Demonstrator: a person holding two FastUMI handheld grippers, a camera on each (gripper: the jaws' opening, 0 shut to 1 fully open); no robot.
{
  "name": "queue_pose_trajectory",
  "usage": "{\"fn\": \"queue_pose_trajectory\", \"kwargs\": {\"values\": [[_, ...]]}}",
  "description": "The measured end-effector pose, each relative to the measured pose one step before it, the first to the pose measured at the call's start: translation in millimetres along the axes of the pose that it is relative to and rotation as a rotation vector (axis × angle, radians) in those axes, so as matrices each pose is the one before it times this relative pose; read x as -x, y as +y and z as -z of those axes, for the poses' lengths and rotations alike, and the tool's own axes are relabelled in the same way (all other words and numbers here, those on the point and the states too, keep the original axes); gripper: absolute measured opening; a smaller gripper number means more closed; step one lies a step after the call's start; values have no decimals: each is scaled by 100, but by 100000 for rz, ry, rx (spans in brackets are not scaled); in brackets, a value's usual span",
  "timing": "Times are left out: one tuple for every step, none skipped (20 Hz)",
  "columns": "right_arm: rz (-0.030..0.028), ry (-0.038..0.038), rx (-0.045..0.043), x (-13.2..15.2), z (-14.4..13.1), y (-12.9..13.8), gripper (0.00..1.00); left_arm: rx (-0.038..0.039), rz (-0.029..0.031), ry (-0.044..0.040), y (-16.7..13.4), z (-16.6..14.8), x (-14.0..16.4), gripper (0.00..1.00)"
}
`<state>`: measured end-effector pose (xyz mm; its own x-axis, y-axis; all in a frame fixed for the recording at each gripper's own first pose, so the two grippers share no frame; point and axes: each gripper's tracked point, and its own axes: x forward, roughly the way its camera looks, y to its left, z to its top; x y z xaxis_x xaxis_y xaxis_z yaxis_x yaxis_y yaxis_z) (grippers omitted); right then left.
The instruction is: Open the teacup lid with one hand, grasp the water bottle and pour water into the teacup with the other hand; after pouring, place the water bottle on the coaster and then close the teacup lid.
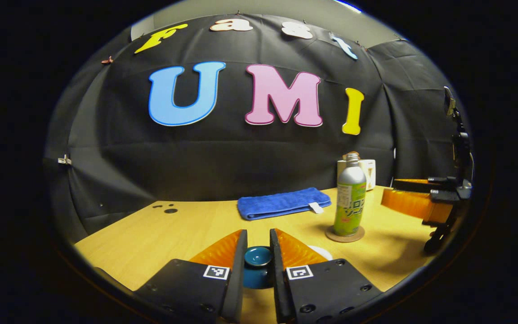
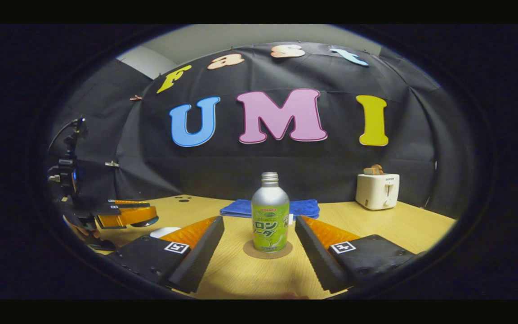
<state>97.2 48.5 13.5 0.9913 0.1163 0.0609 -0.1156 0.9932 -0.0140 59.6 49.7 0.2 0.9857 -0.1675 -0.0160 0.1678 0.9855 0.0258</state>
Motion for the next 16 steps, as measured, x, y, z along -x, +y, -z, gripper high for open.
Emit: {"fn": "queue_pose_trajectory", "kwargs": {"values": [[144, 1479, -270, 42, 468, -100, 98, 1300, 1807, 865, -664, 77, -373, 34], [-239, 1572, -1174, 274, 1021, -54, 98, 1364, 1104, 1816, -484, 309, -361, 34], [60, 1010, -1426, 39, 237, -40, 96, 947, 716, 1722, -338, 418, -382, 32], [366, 351, -898, 48, 34, -206, 98, 1332, 617, 1399, -433, 223, -398, 32], [883, 122, -236, -265, -596, -229, 98, 1861, 1220, 1056, -579, 206, -238, 34], [1089, 310, 215, 38, 179, -386, 98, 1437, 1806, 1364, -811, 162, -193, 32], [1109, 561, 495, 9, 295, -213, 98, -267, 61, 880, -254, 244, -291, 32], [590, 233, 845, 113, 64, -107, 98, -1245, -614, 913, 11, 76, -331, 32], [480, -301, 941, 27, -7, -41, 98, -1353, -332, 682, -116, 133, -257, 32], [147, -553, 1020, -5, -122, 33, 98, -1222, 304, 579, -260, 53, -146, 32], [-12, -329, 1316, 44, 57, 150, 98, -841, -30, 586, -186, 112, -70, 32], [-72, 22, 1805, 17, 134, 113, 98, -91, -232, 979, -78, 101, -185, 32], [-668, 548, 614, 532, 571, 206, 98, -102, 58, 944, -99, 200, -83, 32], [-987, -39, -632, -41, -135, 286, 98, -687, -222, 838, -81, 115, -81, 32], [-556, 35, -1174, -274, 292, 76, 98, -711, -899, 652, 122, 109, -60, 32], [166, 141, -959, -20, -14, -110, 98, -409, -522, 636, 68, 108, -95, 32]]}}
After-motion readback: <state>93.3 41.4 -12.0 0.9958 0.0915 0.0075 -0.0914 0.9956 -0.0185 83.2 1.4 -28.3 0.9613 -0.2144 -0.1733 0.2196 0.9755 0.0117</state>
